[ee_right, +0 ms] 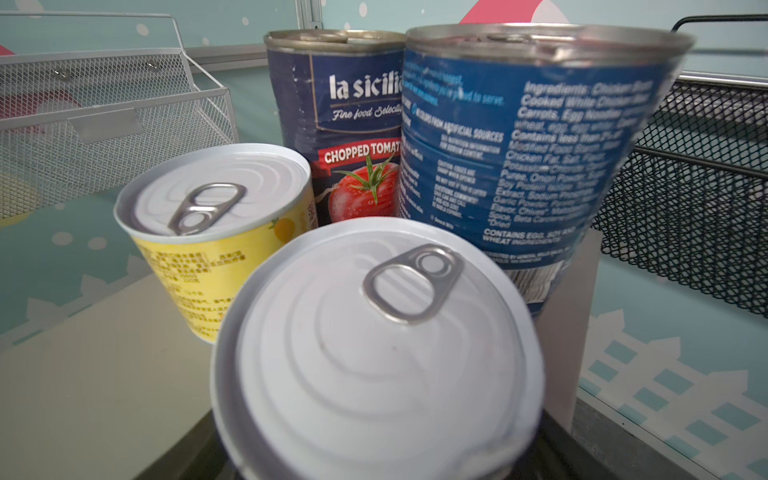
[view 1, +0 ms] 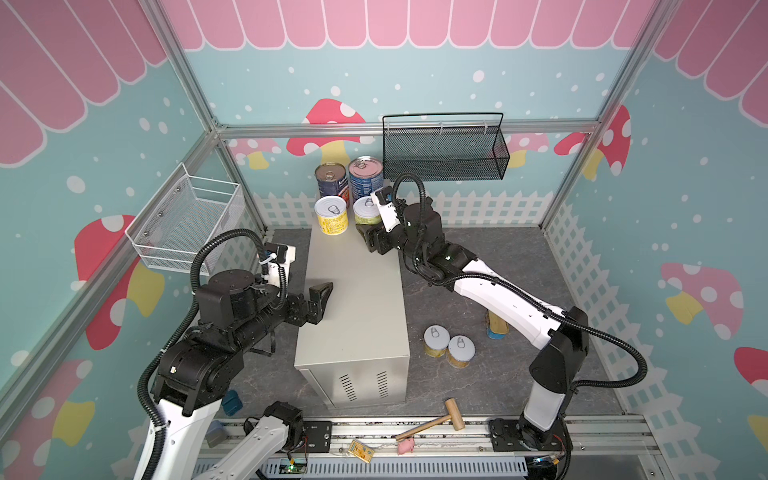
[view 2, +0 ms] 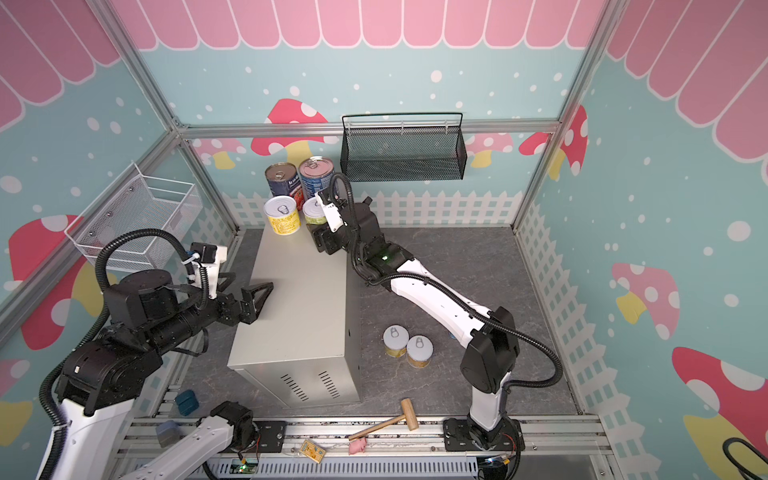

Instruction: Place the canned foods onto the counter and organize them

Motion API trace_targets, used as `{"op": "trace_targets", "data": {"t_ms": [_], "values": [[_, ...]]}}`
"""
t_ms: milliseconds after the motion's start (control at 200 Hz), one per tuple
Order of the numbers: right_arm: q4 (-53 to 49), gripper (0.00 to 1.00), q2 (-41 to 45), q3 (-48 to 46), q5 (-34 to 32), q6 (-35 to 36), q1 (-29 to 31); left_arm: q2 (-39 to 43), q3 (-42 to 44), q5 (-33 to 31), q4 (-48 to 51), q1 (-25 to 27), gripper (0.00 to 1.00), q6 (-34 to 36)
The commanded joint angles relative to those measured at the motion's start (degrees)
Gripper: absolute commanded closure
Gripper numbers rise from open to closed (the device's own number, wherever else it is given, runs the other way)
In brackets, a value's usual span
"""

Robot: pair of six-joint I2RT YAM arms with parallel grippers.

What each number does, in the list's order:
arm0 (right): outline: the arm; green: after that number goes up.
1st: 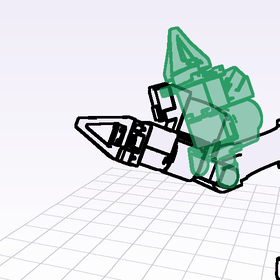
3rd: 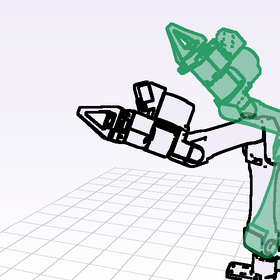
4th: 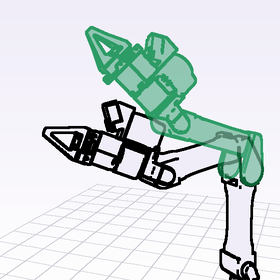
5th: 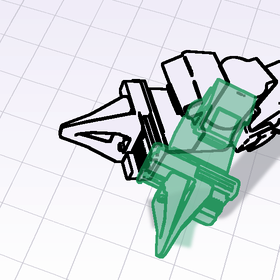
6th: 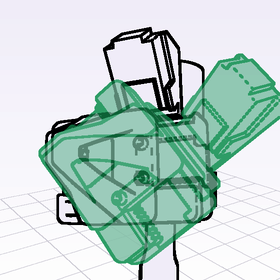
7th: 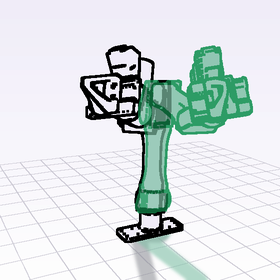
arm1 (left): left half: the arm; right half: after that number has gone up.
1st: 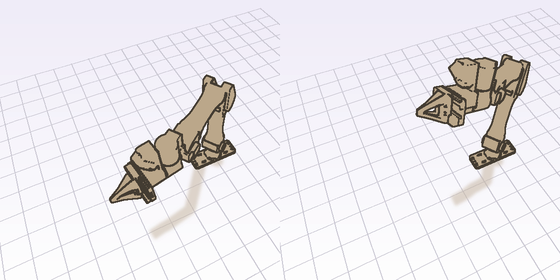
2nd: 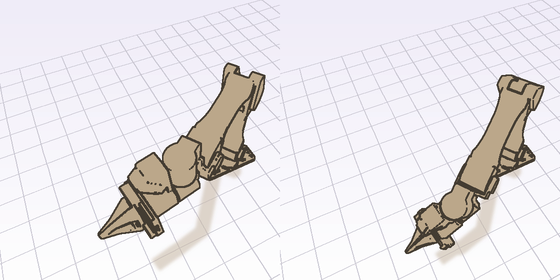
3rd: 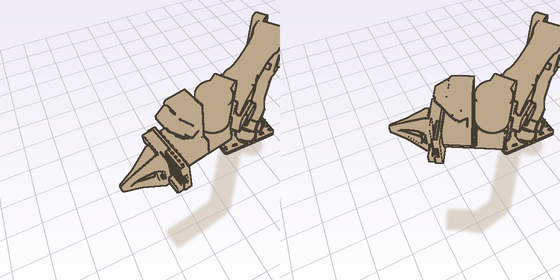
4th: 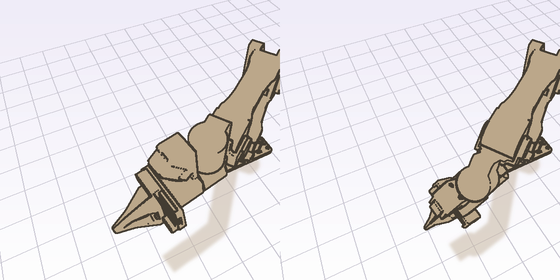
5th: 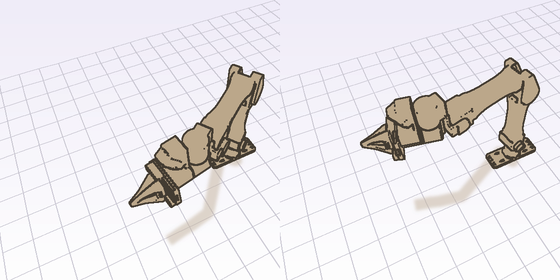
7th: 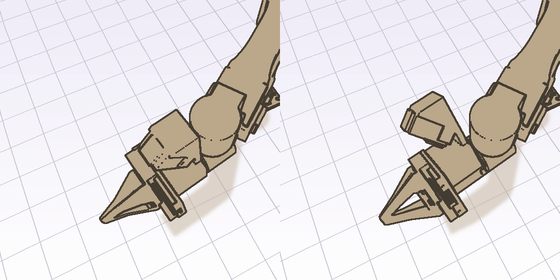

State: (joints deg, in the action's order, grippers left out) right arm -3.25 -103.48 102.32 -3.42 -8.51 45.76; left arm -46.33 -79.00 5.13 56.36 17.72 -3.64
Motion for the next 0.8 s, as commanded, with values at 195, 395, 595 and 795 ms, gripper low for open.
{"op": "trace_targets", "data": {"t_ms": [195,395,595,795], "values": [[-2.4,0.12,1.2,-1.2,1.2,1.7,0.1,-0.1,-1.1,0.4,0.7,0.2,0.01,0.8],[-2.2,0.03,7.7,-6.6,-0.1,2.1,-0.1,-0.3,-1.1,0.5,0.7,0.3,0.01,1.0],[-2.8,0.01,13.8,-12.8,1.6,0.1,-2.4,-0.5,-1.3,0.7,0.6,0.3,0.01,0.9],[-3.1,0.01,13.9,-14.2,3.7,-2.6,-6.3,-0.3,-1.3,1.1,0.8,0.4,0.01,1.0]]}}
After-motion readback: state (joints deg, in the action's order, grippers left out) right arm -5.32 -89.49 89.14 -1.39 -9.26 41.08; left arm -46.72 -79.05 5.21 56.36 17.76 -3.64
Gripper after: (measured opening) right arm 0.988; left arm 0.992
